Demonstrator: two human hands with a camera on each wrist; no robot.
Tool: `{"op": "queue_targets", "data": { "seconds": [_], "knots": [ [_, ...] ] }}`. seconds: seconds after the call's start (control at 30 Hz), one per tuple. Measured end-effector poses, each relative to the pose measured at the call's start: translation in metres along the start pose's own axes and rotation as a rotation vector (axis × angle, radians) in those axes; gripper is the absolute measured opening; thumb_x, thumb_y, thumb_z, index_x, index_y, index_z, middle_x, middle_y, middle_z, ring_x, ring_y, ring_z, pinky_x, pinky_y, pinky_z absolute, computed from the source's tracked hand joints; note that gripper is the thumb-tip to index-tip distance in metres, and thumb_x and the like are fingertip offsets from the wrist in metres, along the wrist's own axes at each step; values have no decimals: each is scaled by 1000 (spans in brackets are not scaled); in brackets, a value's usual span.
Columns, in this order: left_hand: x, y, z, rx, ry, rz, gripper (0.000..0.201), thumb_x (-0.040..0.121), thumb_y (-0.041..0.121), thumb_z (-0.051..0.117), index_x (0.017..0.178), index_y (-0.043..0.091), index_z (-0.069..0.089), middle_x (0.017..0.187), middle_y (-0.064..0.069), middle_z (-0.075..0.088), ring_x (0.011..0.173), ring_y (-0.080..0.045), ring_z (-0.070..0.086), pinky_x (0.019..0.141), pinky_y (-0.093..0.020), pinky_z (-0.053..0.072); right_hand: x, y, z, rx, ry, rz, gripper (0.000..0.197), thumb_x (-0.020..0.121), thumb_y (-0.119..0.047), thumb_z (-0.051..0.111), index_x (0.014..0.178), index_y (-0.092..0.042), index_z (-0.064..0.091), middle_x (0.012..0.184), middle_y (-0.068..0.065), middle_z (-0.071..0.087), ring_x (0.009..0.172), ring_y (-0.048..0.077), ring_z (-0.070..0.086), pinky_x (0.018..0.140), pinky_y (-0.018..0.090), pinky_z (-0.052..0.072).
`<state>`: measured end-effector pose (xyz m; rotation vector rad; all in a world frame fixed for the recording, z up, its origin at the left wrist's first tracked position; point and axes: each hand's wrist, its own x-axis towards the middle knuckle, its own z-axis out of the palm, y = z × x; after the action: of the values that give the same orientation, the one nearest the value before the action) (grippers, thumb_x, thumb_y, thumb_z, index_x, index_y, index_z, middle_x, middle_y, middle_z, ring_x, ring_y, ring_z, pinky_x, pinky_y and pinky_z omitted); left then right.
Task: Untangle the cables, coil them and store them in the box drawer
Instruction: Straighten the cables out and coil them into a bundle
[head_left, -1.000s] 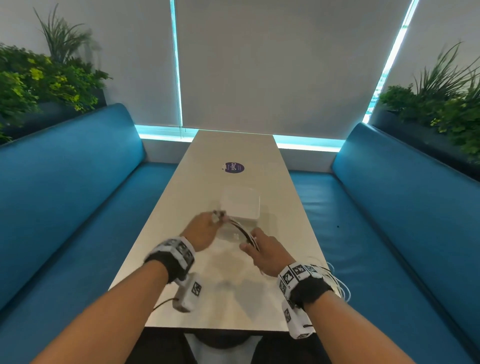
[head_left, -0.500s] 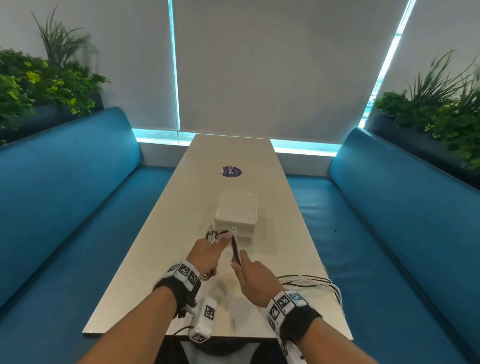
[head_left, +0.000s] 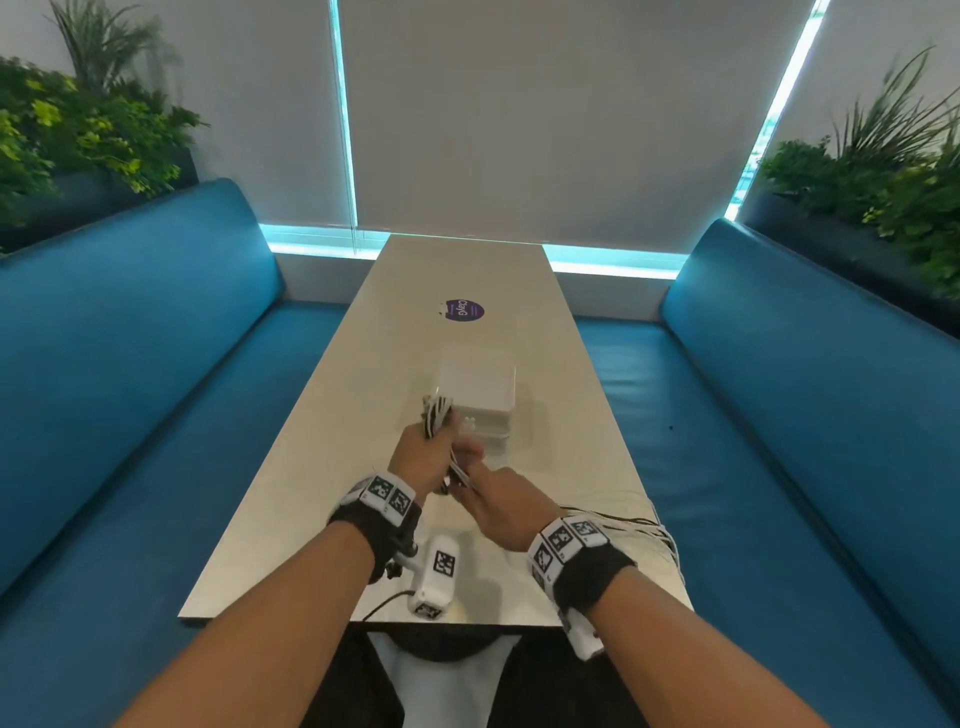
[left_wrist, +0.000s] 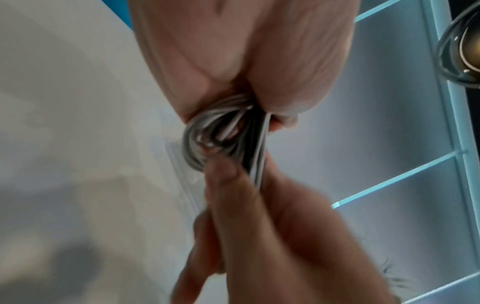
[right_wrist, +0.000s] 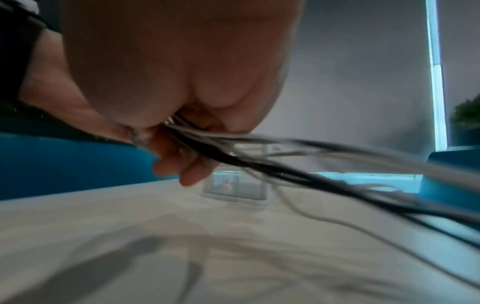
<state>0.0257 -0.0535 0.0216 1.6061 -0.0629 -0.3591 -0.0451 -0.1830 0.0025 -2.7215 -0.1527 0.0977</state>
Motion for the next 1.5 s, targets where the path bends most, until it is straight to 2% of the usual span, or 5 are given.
{"op": "queue_targets", "data": {
  "seconds": [0.3, 0.67, 0.9, 1.07, 1.5],
  "knots": [
    [4, 23, -3, -359, 130, -15, 44, 96, 46, 61, 65, 21, 42, 47, 3, 30, 36, -14, 27, 44, -25, 30, -7, 35, -15, -101, -113, 93, 49, 94, -63, 43, 86, -18, 61, 82, 6, 66, 75, 24, 61, 73, 38, 51],
    [-5, 3, -13, 803, -211, 275, 36, 93, 52, 61, 66, 29, 55, 63, 7, 57, 62, -16, 56, 59, -29, 40, 6, 38, -18, -216, -40, 110, 36, 92, -52, 52, 83, -19, 64, 90, 9, 67, 85, 29, 64, 71, 37, 51],
    [-2, -12, -13, 963, -414, 153, 51, 59, 70, 76, 77, 24, 66, 72, 4, 68, 67, -13, 63, 69, -32, 51, 16, 29, -26, -240, -25, 167, 26, 84, -45, 62, 90, -20, 68, 91, 7, 68, 84, 29, 65, 67, 32, 47],
    [-8, -13, -12, 1106, -394, 139, 19, 81, 31, 67, 70, 23, 53, 69, 3, 59, 66, -19, 59, 58, -26, 41, 12, 28, -16, -141, -46, 162, 30, 82, -51, 68, 88, -22, 69, 88, 1, 69, 79, 22, 64, 71, 34, 54],
    [-14, -7, -9, 1076, -360, 252, 7, 94, 16, 53, 96, 22, 51, 99, -5, 64, 87, -27, 61, 71, -32, 45, -9, 47, -16, -90, -31, 266, 39, 95, -58, 45, 82, -23, 55, 87, 6, 64, 81, 27, 62, 72, 37, 48]
  ]
}}
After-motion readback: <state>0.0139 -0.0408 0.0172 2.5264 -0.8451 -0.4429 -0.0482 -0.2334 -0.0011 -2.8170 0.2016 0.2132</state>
